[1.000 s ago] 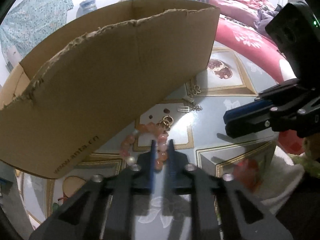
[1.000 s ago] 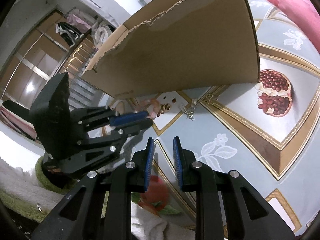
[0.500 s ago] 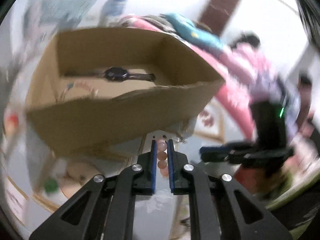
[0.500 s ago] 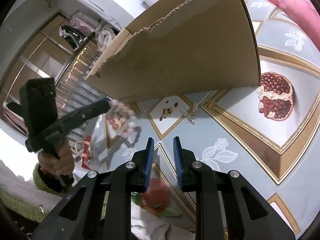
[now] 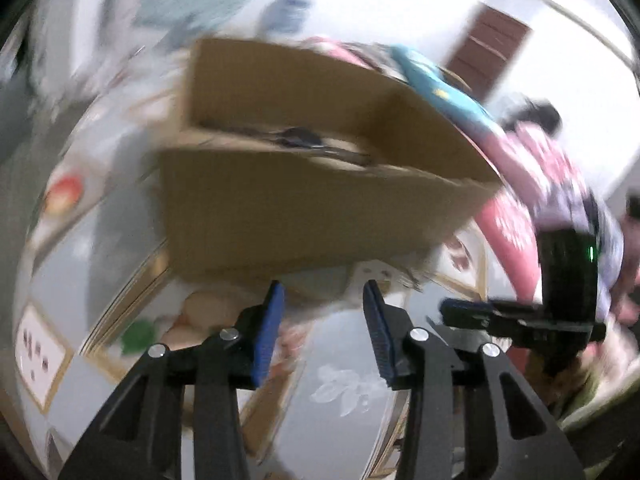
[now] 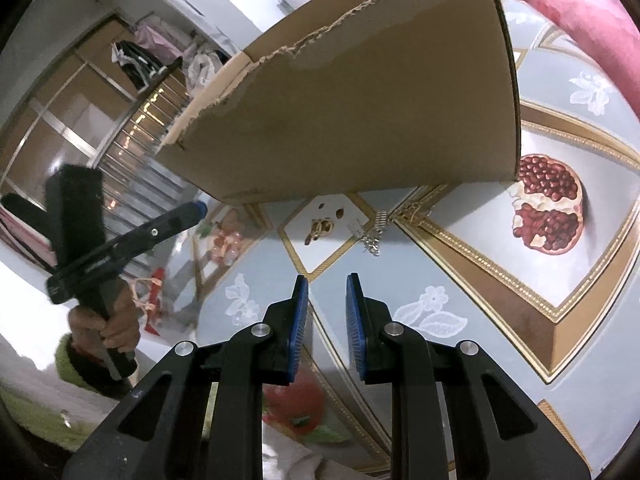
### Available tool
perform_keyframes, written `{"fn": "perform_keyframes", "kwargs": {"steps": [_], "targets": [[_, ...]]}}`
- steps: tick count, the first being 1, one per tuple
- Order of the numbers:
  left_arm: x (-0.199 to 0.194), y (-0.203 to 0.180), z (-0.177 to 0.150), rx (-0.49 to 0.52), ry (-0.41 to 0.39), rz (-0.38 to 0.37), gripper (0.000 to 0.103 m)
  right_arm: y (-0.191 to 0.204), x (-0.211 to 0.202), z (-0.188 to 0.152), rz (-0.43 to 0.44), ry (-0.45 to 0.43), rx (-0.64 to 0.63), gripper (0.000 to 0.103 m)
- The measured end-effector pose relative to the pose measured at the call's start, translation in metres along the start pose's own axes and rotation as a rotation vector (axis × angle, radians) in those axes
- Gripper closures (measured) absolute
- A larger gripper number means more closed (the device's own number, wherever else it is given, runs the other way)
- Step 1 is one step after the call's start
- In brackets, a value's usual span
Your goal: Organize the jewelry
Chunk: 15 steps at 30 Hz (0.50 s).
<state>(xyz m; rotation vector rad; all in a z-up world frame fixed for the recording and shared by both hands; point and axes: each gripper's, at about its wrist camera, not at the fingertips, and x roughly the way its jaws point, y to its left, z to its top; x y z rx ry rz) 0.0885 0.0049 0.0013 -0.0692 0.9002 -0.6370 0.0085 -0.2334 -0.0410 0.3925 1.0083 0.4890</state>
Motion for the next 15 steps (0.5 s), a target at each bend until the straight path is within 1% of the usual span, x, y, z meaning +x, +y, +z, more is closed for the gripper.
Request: {"fn": "perform_keyframes", "kwargs": {"steps": [2,4,6,10,11,15], "targets": [[0.017,-0.024,0.0,0.124,0.025,0.019,0.063,0.001,0.0,-0.001,-0.031,-0.007,-0.025,0.082],[0.039,-0.049,-0.003,0.271,0.058,0.069,0.063,0.003,-0.001,-0.001,-0.06,-0.014,-0.05,0.082],[0.054,-0.061,-0.006,0.369,0.075,0.094,0.063,0.005,-0.002,-0.002,-0.091,-0.021,-0.075,0.082],[0.077,-0.073,-0.009,0.492,0.097,0.12,0.063,0.005,-0.002,-0.005,-0.106,-0.02,-0.086,0.082],[0.08,-0.073,-0.009,0.507,0.1,0.122,0.064,0.004,-0.003,-0.005,-0.108,-0.022,-0.087,0.082],[0.091,-0.069,-0.006,0.539,0.124,0.104,0.076,0.002,-0.004,-0.004,-0.107,-0.028,-0.092,0.082]]}}
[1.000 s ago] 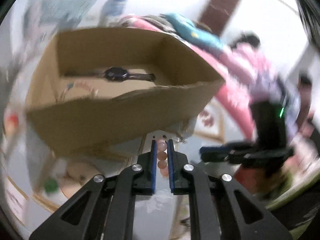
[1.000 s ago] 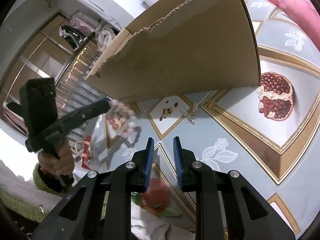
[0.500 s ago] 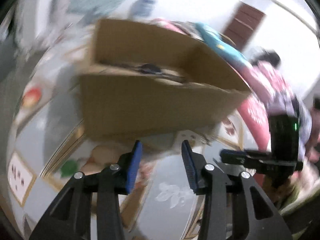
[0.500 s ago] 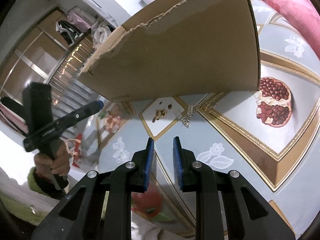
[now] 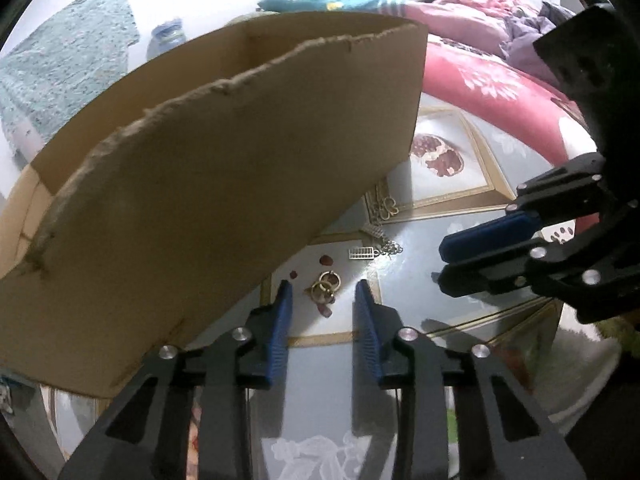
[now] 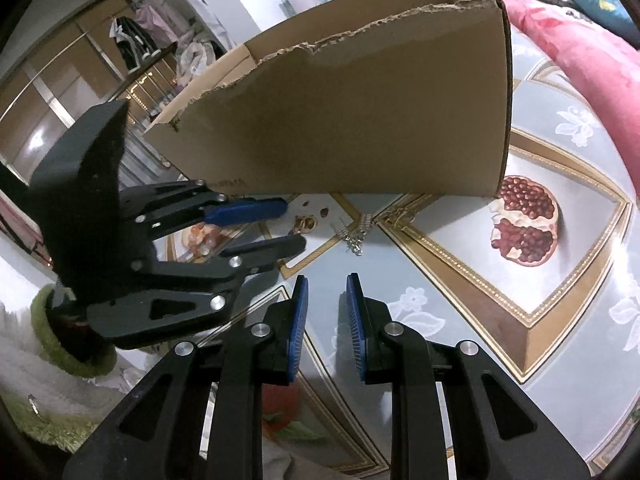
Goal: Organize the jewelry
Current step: 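Close the left gripper on the small gold ring, then lift the gold ring with the left gripper and carry it over the box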
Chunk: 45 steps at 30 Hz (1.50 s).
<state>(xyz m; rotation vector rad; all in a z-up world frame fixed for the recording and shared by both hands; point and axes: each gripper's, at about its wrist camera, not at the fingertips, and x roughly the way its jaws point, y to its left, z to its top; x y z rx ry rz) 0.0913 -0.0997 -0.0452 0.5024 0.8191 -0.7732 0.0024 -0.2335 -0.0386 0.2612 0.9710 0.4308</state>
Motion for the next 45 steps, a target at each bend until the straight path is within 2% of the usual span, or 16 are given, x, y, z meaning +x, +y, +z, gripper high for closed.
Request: {"fn": "perform_keyframes", "kwargs": {"steps": [4,13,24,29,35,45], "targets": [[0.001,0.009,0.001,-0.007,-0.008,-0.047,0.091,0.004,0.0,0.0,0.001,-0.007,-0.001,0.082],[-0.002,-0.007,-0.003,-0.013,-0.005,-0.037,0.091,0.0,-0.003,-0.007,0.002,-0.017,0.007,0.082],[-0.022,-0.005,-0.021,-0.091,-0.02,-0.024,0.091,0.002,-0.002,-0.006,0.009,-0.021,-0.011,0.082],[-0.023,0.002,-0.03,-0.162,-0.013,-0.021,0.091,0.014,0.003,-0.002,-0.03,-0.049,-0.095,0.082],[-0.024,0.004,-0.038,-0.199,-0.025,-0.01,0.091,0.029,0.02,0.014,-0.071,-0.053,-0.228,0.082],[-0.027,0.005,-0.042,-0.208,-0.046,-0.018,0.091,0.041,0.043,0.018,-0.132,0.008,-0.378,0.082]]}}
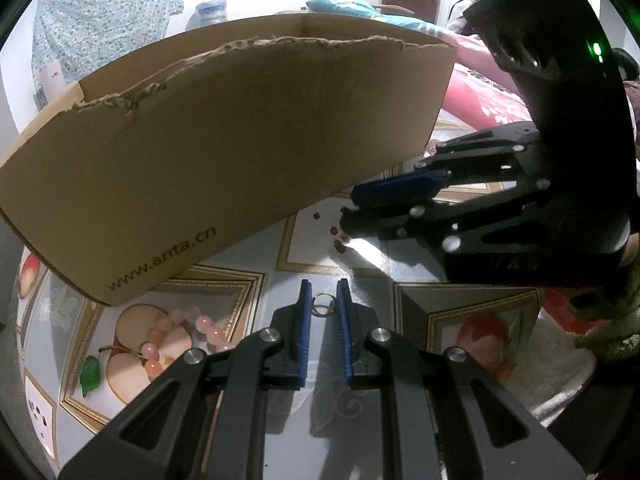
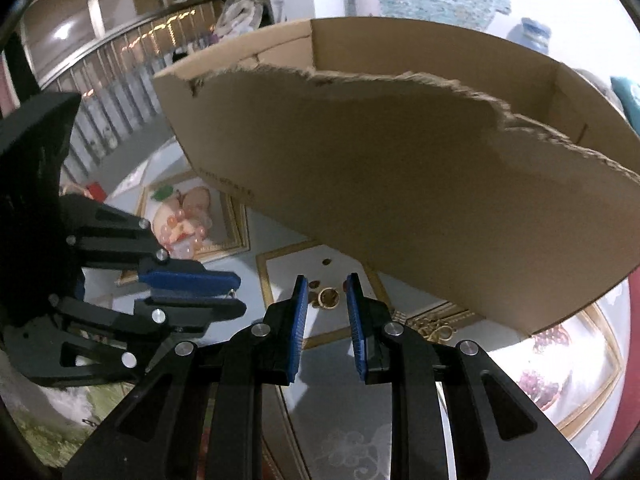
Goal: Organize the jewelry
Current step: 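Lift the gold ring with the left gripper and carry it over the box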
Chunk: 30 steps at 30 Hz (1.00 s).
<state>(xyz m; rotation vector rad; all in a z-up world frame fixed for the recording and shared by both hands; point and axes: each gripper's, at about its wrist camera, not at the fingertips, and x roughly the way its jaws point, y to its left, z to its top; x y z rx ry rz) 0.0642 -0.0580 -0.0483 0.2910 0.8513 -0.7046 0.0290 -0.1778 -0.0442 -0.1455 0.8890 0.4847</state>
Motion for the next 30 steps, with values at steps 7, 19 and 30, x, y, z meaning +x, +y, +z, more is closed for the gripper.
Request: {"fn": "perform_keyframes", "kwargs": {"steps": [7,19,30], "targets": [[-0.004,0.002,-0.005,-0.004,-0.007,-0.004,0.091,0.006,0.002,-0.001,-0.01,0.018,-0.022,0.084],[-0.006,0.0,-0.006,0.003,-0.009,0.003,0.091,0.001,0.0,0.002,-0.003,0.015,-0.042,0.094],[-0.009,-0.001,-0.008,-0.005,-0.013,0.008,0.091,-0.001,-0.016,-0.007,0.03,-0.015,0.007,0.095]]}}
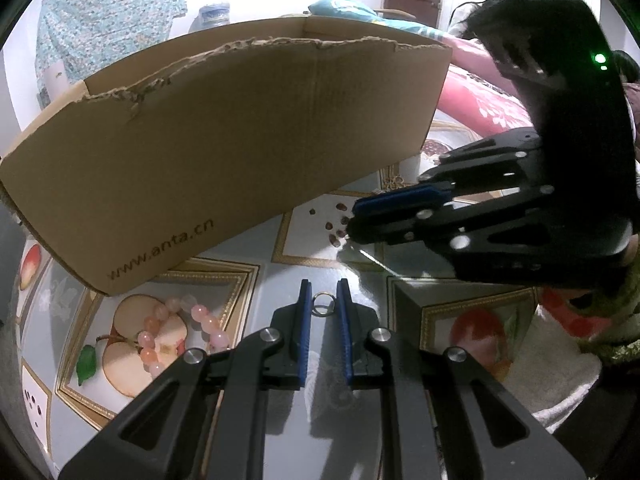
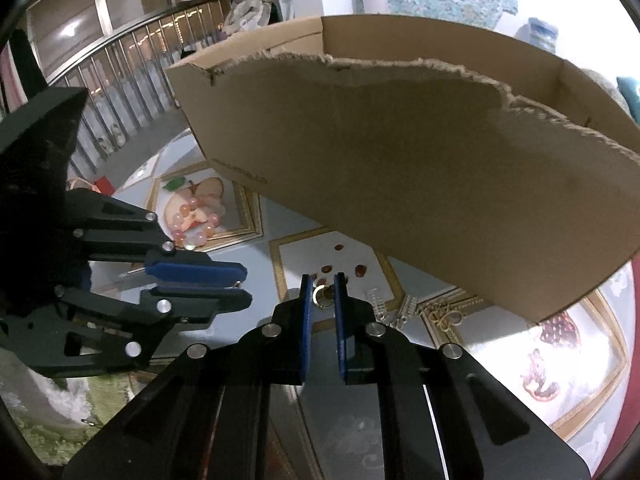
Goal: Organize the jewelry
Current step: 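Lift the gold ring with the left gripper and carry it over the box, then open the left gripper to drop the gold ring into the box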
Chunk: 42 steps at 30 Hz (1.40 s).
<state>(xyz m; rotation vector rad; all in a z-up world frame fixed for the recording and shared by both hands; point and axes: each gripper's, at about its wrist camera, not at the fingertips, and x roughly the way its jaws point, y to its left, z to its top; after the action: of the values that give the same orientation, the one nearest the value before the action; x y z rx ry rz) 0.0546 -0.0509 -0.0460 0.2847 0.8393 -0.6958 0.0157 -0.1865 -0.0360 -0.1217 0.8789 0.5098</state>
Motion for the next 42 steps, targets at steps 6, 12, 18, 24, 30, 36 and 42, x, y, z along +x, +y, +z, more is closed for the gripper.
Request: {"fn": "perform_keyframes", "kwargs": {"steps": [6,12,18,24,30,36,42], "targets": [[-0.005,-0.001,-0.002,-0.006,-0.015,0.001,0.091,0.004,-0.021,-0.002,-0.004,-0.054,0.014,0.095],[-0.011,-0.001,-0.001,-0.015,-0.037,0.001,0.091,0.006,-0.036,-0.002,0.007,-0.101,0.039,0.095],[-0.012,-0.003,-0.003,-0.01,-0.045,0.002,0.091,0.005,-0.029,-0.005,0.004,-0.088,0.07,0.095],[-0.018,-0.002,-0.007,-0.009,-0.055,0.002,0.091,-0.001,-0.039,-0.005,0.015,-0.118,0.106,0.095],[-0.029,-0.001,-0.003,-0.022,-0.084,-0.008,0.091,-0.006,-0.056,-0.002,0.025,-0.151,0.139,0.095],[-0.077,0.007,0.021,-0.029,-0.203,-0.033,0.091,0.003,-0.083,0.031,0.068,-0.261,0.106,0.094],[-0.11,0.03,0.072,-0.029,-0.318,-0.015,0.091,-0.001,-0.085,0.082,0.057,-0.325,0.083,0.094]]}}
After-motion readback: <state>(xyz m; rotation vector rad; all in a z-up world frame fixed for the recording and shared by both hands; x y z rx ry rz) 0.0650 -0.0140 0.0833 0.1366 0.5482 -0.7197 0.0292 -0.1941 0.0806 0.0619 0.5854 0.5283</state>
